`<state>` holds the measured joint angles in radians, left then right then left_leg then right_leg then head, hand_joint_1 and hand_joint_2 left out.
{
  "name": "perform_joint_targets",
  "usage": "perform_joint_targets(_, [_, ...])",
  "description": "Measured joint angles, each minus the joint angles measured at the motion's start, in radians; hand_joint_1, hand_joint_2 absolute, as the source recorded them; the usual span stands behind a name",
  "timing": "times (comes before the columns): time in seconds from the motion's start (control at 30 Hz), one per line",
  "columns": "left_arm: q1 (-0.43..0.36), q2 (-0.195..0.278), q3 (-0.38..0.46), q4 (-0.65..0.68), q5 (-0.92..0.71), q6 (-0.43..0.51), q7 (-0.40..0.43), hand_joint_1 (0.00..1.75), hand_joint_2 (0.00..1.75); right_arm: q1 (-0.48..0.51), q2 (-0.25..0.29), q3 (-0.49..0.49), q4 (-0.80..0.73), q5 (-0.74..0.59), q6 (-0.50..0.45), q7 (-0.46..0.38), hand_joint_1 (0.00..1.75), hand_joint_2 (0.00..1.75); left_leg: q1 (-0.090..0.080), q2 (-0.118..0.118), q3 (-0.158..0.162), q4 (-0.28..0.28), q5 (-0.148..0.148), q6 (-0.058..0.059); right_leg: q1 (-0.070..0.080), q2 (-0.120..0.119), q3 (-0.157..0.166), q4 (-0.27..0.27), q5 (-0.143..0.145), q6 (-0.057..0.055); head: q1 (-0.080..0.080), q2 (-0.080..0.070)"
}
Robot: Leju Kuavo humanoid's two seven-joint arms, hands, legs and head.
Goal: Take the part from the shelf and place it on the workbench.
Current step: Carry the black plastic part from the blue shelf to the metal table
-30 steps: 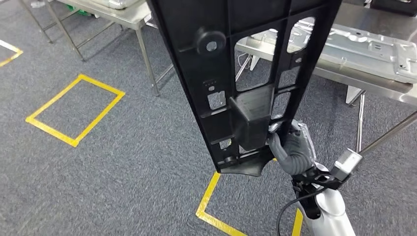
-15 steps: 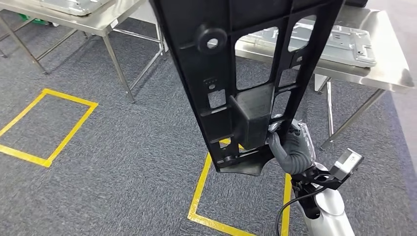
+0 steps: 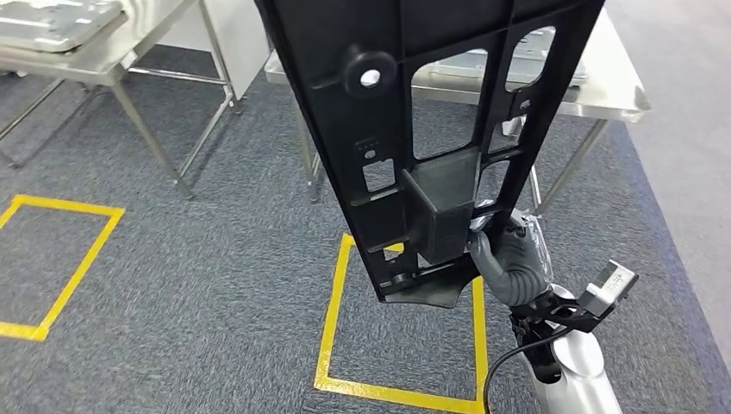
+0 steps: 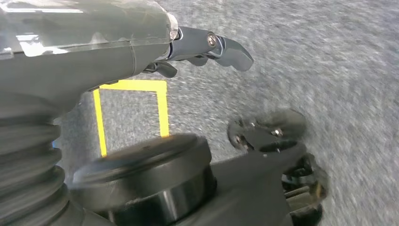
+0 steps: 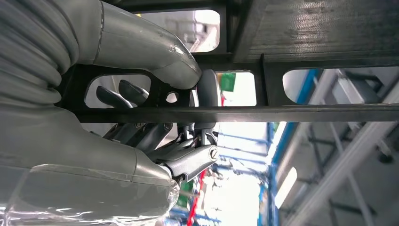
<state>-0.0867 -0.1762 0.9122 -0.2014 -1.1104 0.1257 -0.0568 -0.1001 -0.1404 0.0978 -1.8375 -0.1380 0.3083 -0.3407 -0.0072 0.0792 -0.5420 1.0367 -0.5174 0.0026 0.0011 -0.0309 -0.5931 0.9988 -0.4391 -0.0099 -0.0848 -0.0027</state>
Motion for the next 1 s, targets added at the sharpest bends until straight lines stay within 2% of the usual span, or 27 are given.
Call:
perform_joint_targets(0.07, [0.002,0.000,0.000,0.000,-0.001,0.000,0.000,0.00,1.75,-0.001,-0.001,0.000,-0.002,0.000,0.000,-0.001,1.75,1.75,0.005,-0.053,-0.049,0.109,-0.057,-0.007,-0.004,0.023,0.003,-0.004,0.002,-0.007,0.000,0.000])
perform_joint_targets(0.1, [0.003,0.000,0.000,0.000,-0.001,0.000,0.000,0.00,1.75,0.000,-0.001,0.000,-0.002,0.000,0.000,-0.001,1.75,1.75,0.007,-0.065,-0.084,0.178,-0.085,-0.009,-0.004,0.035,0.003,-0.003,0.002,-0.009,0.000,0.000])
perform_joint_targets(0.13, [0.003,0.000,0.001,0.000,-0.001,0.000,0.000,0.00,1.75,0.003,-0.001,0.000,-0.002,0.000,0.000,-0.001,1.75,1.75,0.008,-0.069,-0.113,0.232,-0.101,-0.011,-0.004,0.050,0.004,-0.003,0.002,-0.009,0.000,0.000])
perform_joint_targets(0.17, [0.003,0.000,0.001,0.000,-0.001,0.000,0.001,0.00,1.75,0.005,-0.002,0.000,-0.001,0.000,0.000,-0.001,1.75,1.75,0.010,-0.070,-0.127,0.253,-0.096,-0.013,-0.004,0.065,0.004,-0.002,0.001,-0.009,0.000,0.000])
perform_joint_targets(0.2, [0.002,0.001,0.001,0.000,-0.001,0.000,0.001,0.00,1.75,0.008,-0.002,0.000,-0.001,0.000,0.001,-0.001,1.75,1.75,0.011,-0.071,-0.122,0.234,-0.071,-0.013,-0.005,0.080,0.005,0.000,0.000,-0.008,0.000,0.000])
perform_joint_targets(0.23, [0.002,0.001,0.001,0.000,0.000,0.001,0.003,0.00,1.75,0.010,-0.002,0.000,-0.001,-0.001,0.002,-0.001,1.75,1.75,0.013,-0.077,-0.100,0.179,-0.032,-0.012,-0.006,0.095,0.007,0.002,-0.001,-0.006,0.000,0.000])
perform_joint_targets(0.27, [0.003,0.002,0.002,0.000,0.000,0.002,0.003,0.00,1.75,0.011,-0.002,0.000,-0.001,-0.001,0.004,-0.002,1.75,1.75,0.016,-0.096,-0.072,0.109,0.006,-0.011,-0.007,0.109,0.008,0.005,-0.003,-0.003,0.000,0.000])
perform_joint_targets(0.3, [0.004,0.003,0.003,0.000,0.000,0.003,0.003,0.00,1.75,0.010,-0.002,0.000,-0.001,-0.002,0.005,-0.003,1.75,1.75,0.019,-0.117,-0.047,0.046,0.031,-0.010,-0.008,0.122,0.006,0.009,-0.005,0.002,0.000,0.000])
perform_joint_targets(0.33, [0.005,0.003,0.003,0.000,0.000,0.003,0.002,0.00,1.75,0.010,-0.002,0.000,0.000,-0.002,0.006,-0.004,1.75,1.75,0.021,-0.135,-0.029,0.004,0.044,-0.007,-0.008,0.133,0.003,0.012,-0.006,0.007,0.000,0.000])
perform_joint_targets(0.37, [0.005,0.003,0.004,0.000,0.000,0.004,0.001,0.00,1.75,0.010,-0.002,0.000,0.001,-0.002,0.006,-0.005,1.75,1.75,0.021,-0.146,-0.023,-0.014,0.044,-0.004,-0.009,0.143,-0.002,0.014,-0.005,0.014,0.000,0.000])
perform_joint_targets(0.43, [0.002,0.003,0.005,0.000,0.000,0.003,0.000,0.00,1.75,0.011,-0.001,0.000,0.001,-0.002,0.006,-0.008,1.75,1.75,0.018,-0.132,-0.020,-0.020,0.045,0.007,-0.013,0.162,-0.007,0.012,-0.002,0.028,0.000,0.000])
perform_joint_targets(0.47, [0.001,0.003,0.005,0.000,0.000,0.003,-0.001,0.00,1.75,0.011,0.000,0.000,0.001,-0.002,0.006,-0.009,1.75,1.75,0.018,-0.122,-0.017,-0.026,0.049,0.015,-0.013,0.155,-0.010,0.015,-0.004,0.034,0.000,0.000])
perform_joint_targets(0.53, [0.000,0.003,0.005,0.000,0.000,0.004,-0.003,0.00,1.75,0.006,0.003,0.000,0.003,-0.002,0.006,-0.010,1.75,1.75,0.020,-0.099,-0.013,-0.038,0.055,0.027,-0.010,0.106,-0.036,0.067,-0.037,0.043,0.000,0.000])
perform_joint_targets(0.57, [0.001,0.003,0.006,0.000,0.000,0.005,-0.005,0.00,1.75,0.002,0.004,0.000,0.004,-0.002,0.006,-0.010,1.75,1.75,0.018,-0.089,-0.012,-0.039,0.056,0.030,-0.011,0.073,-0.064,0.123,-0.066,0.047,0.000,0.000])
perform_joint_targets(0.6, [0.002,0.004,0.006,0.000,0.001,0.006,-0.008,0.00,1.75,-0.001,0.005,0.000,0.007,-0.001,0.005,-0.010,1.75,1.75,0.016,-0.080,-0.012,-0.040,0.054,0.032,-0.012,0.053,-0.098,0.191,-0.097,0.051,0.000,0.000])
perform_joint_targets(0.63, [0.004,0.004,0.007,0.000,0.001,0.008,-0.011,0.00,1.75,-0.003,0.006,0.000,0.010,0.000,0.003,-0.010,1.75,1.75,0.015,-0.072,-0.012,-0.040,0.052,0.032,-0.014,0.044,-0.128,0.249,-0.117,0.054,0.000,0.000])
perform_joint_targets(0.67, [0.005,0.004,0.008,0.000,0.000,0.010,-0.015,0.00,1.75,-0.003,0.006,0.000,0.014,0.003,0.001,-0.010,1.75,1.75,0.013,-0.065,-0.012,-0.039,0.049,0.032,-0.016,0.039,-0.144,0.280,-0.120,0.056,0.000,0.000])
perform_joint_targets(0.7, [0.006,0.005,0.008,0.000,0.000,0.011,-0.019,0.00,1.75,-0.003,0.006,0.000,0.018,0.006,0.000,-0.010,1.75,1.75,0.013,-0.058,-0.010,-0.039,0.047,0.030,-0.017,0.037,-0.140,0.272,-0.104,0.058,0.000,0.000])
perform_joint_targets(0.73, [0.005,0.005,0.008,0.000,0.000,0.013,-0.023,0.00,1.75,-0.004,0.006,0.000,0.021,0.009,-0.002,-0.010,1.75,1.75,0.013,-0.054,-0.008,-0.039,0.045,0.029,-0.018,0.034,-0.115,0.226,-0.073,0.058,0.000,0.000])
perform_joint_targets(0.77, [0.005,0.005,0.009,0.000,0.000,0.013,-0.025,0.00,1.75,-0.006,0.006,0.000,0.023,0.011,-0.002,-0.009,1.75,1.75,0.013,-0.050,-0.004,-0.039,0.042,0.026,-0.019,0.029,-0.077,0.154,-0.039,0.056,0.000,0.000])
perform_joint_targets(0.83, [0.003,0.005,0.009,0.000,-0.001,0.014,-0.026,0.00,1.75,-0.012,0.006,0.000,0.025,0.013,-0.002,-0.010,1.75,1.75,0.009,-0.047,0.001,-0.038,0.037,0.018,-0.013,0.020,-0.015,0.038,-0.006,0.045,0.000,0.000])
perform_joint_targets(0.9, [0.002,0.005,0.009,0.000,-0.002,0.015,-0.026,0.00,1.75,-0.015,0.006,0.000,0.027,0.013,-0.004,-0.010,1.75,1.75,0.007,-0.046,0.004,-0.038,0.031,0.007,-0.005,0.018,0.000,0.009,-0.011,0.029,0.000,0.000])
perform_joint_targets(1.0, [0.000,0.006,0.009,0.000,-0.004,0.014,-0.025,0.00,1.75,-0.017,0.006,0.000,0.029,0.013,-0.007,-0.011,1.75,1.75,0.011,-0.048,0.004,-0.018,0.013,-0.009,-0.008,0.026,0.011,0.003,-0.016,0.008,0.000,0.000])
